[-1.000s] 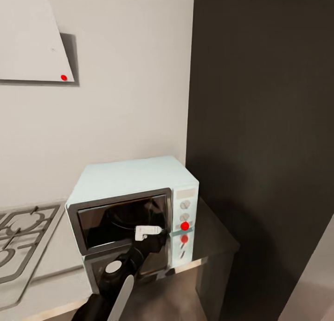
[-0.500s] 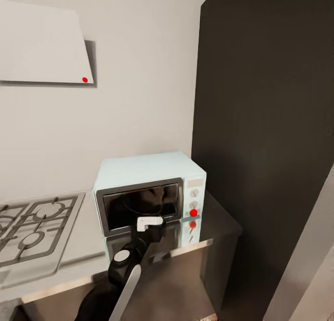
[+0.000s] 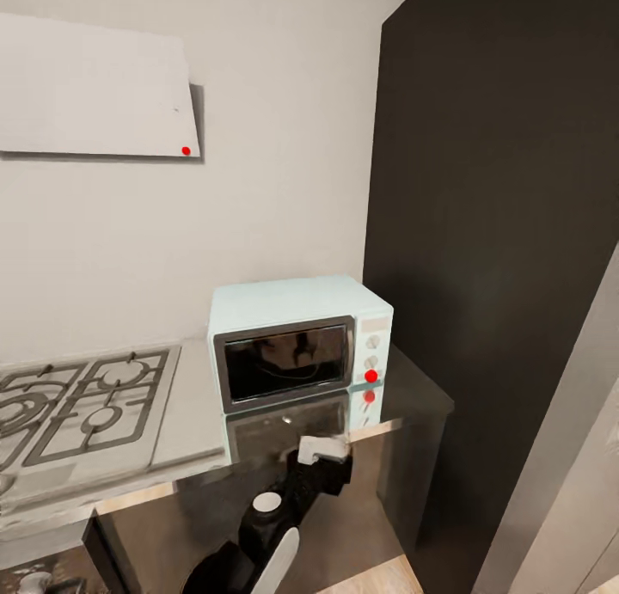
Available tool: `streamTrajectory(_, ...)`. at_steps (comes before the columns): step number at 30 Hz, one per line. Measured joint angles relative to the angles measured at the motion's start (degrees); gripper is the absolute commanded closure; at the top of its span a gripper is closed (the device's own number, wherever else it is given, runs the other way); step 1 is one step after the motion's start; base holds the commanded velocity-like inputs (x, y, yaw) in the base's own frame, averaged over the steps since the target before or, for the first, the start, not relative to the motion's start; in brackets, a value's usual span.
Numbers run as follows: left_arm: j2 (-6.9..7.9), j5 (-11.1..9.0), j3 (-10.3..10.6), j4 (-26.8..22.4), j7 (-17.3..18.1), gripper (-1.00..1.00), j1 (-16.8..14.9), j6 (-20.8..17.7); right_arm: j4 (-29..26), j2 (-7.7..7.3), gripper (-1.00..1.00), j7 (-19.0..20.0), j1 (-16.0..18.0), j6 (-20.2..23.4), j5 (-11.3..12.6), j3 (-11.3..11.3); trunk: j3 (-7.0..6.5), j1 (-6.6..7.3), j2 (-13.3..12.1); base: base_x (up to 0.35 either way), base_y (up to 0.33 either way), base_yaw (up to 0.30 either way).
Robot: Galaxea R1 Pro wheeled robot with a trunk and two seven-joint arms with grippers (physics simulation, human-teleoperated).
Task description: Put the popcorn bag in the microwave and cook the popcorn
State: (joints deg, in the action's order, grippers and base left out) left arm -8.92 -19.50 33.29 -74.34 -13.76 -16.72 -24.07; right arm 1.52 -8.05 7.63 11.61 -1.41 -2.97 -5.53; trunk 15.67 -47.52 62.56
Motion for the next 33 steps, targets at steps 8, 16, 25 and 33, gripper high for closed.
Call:
streamTrajectory(8,0.06,-11.21,0.02,32.88,0.41,-1.00,0.01,4.57,-0.01,0.02,-1.00,-3.24,0.00,-0.39,-0.14,-0.04,0.00,0.00,0.00,-0.001,0.001,0.000)
streamTrajectory(16,4.41,-29.47,-0.77,62.20,22.41,-1.00,-0.01,23.56,-0.01,-0.07,-1.00,-4.73,0.00,-0.51,-0.09,-0.14,0.00,0.00,0.01,0.000,0.000,0.000)
streamTrajectory(25,18.60,-51.22,-2.06,64.63,33.12,-1.00,-0.03,23.26,-0.01,-0.45,-1.00,-4.74,0.00,-0.71,-0.06,-0.15,0.00,0.00,0.01,0.000,0.000,0.000)
streamTrajectory(33,21.18,-68.25,-1.16,64.90,38.81,-1.00,-0.02,23.55,-0.01,-0.45,-1.00,-4.74,0.00,-0.71,-0.01,-0.15,0.00,0.00,0.01,0.000,0.000,0.002)
